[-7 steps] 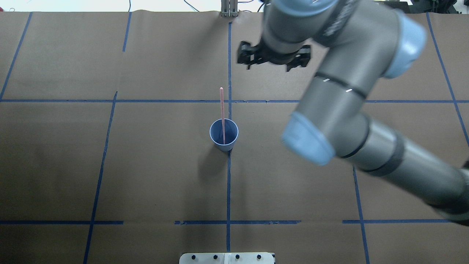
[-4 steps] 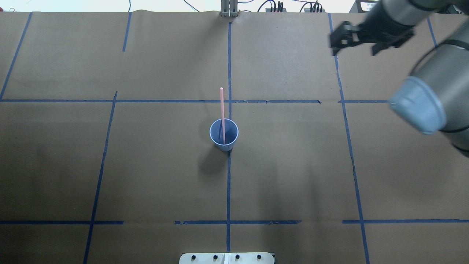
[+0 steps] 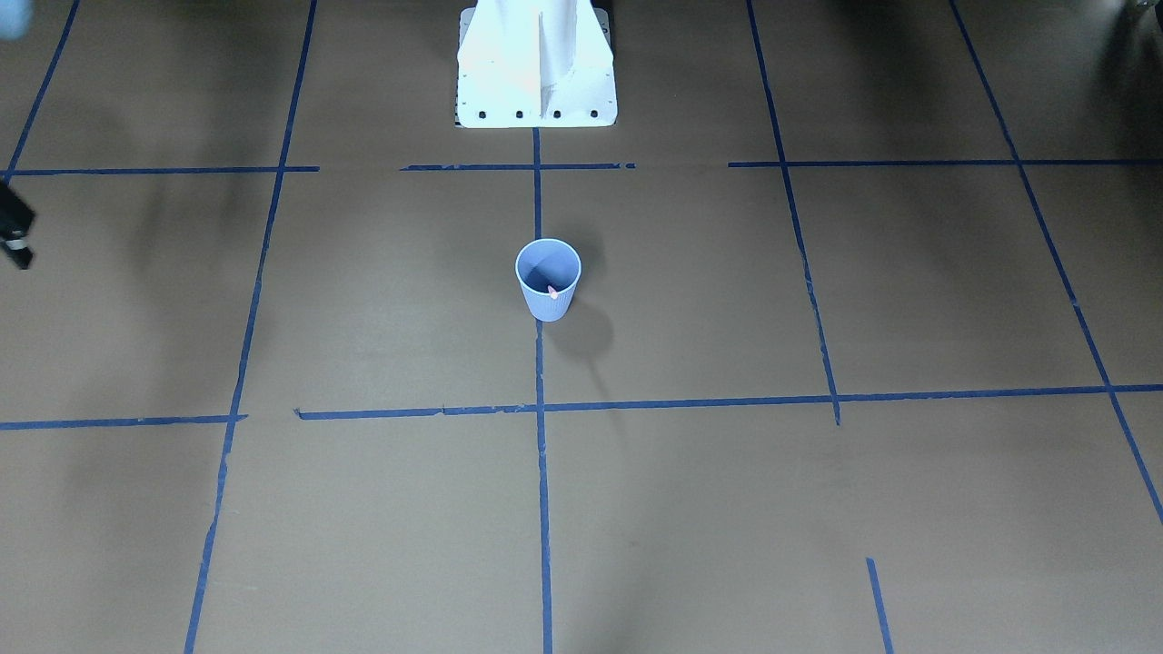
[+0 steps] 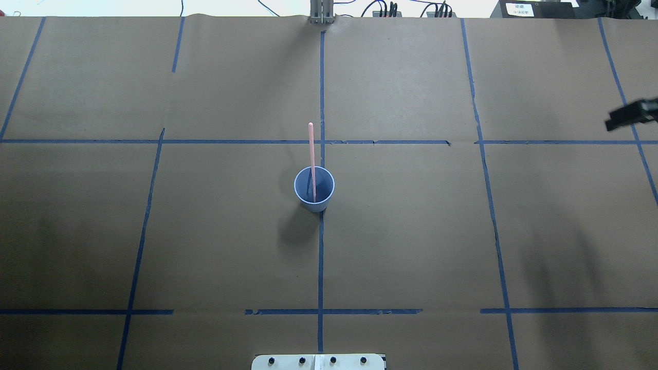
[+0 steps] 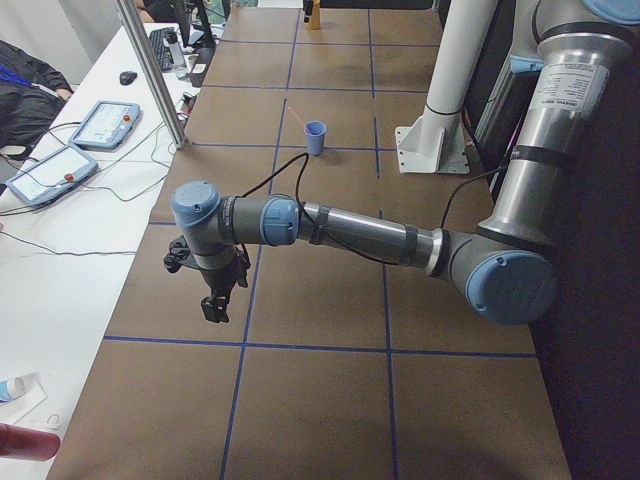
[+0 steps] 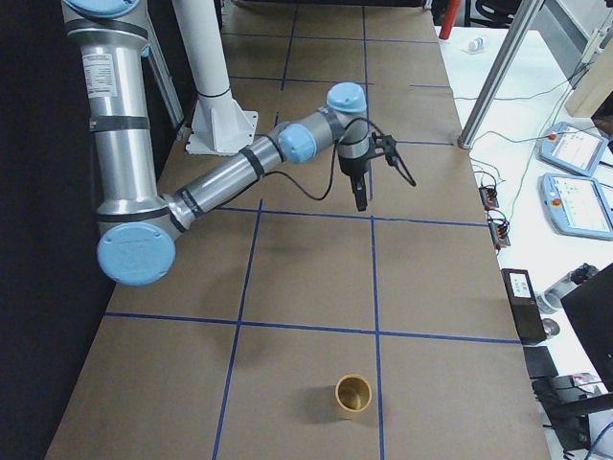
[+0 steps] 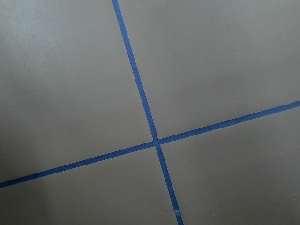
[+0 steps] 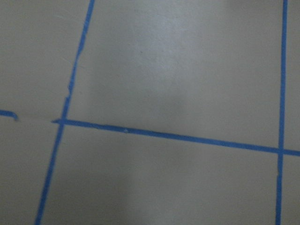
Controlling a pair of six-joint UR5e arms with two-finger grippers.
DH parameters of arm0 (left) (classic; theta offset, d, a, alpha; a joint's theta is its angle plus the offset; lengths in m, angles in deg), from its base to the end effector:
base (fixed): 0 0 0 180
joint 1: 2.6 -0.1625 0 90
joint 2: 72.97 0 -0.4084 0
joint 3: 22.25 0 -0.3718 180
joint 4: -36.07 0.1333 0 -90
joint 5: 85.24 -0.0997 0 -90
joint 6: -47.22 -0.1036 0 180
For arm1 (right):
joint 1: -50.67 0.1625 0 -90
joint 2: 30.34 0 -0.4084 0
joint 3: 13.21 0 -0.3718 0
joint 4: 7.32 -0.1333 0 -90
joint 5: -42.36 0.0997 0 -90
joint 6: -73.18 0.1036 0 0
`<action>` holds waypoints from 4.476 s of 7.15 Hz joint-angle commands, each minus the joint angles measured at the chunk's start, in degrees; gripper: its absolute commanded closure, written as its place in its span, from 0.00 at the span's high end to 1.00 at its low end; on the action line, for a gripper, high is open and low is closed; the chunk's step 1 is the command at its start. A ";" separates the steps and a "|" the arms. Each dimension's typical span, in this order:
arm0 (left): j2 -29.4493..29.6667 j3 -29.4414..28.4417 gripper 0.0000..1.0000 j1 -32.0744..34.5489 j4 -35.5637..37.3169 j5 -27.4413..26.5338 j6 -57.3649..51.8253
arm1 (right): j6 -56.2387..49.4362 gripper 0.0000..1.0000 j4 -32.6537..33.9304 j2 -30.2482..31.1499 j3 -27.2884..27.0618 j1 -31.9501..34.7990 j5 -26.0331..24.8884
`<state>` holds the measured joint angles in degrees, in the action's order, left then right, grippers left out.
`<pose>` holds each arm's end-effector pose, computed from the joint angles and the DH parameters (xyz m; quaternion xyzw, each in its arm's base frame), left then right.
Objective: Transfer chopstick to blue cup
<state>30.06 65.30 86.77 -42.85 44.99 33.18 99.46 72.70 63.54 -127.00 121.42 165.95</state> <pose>-0.0603 -0.5573 0.5721 0.0361 0.3420 0.1184 0.9315 -0.0771 -0.4512 0.4685 0.1196 -0.3530 -0.0177 0.9278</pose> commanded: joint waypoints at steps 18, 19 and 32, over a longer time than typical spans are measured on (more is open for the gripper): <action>-10.21 -2.30 1.00 1.94 -6.06 5.57 0.15 | -28.21 1.00 15.71 1.56 15.44 24.43 15.19; -10.04 -1.69 1.00 2.64 -6.06 5.57 0.41 | -28.04 1.00 12.22 1.74 17.70 24.43 15.37; -9.95 -1.60 1.00 3.26 -6.06 5.57 0.59 | -24.43 1.00 9.90 1.48 17.29 23.03 15.46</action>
<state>20.18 63.70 90.03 -48.87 50.55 33.84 75.02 82.60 65.02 -109.65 144.45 181.42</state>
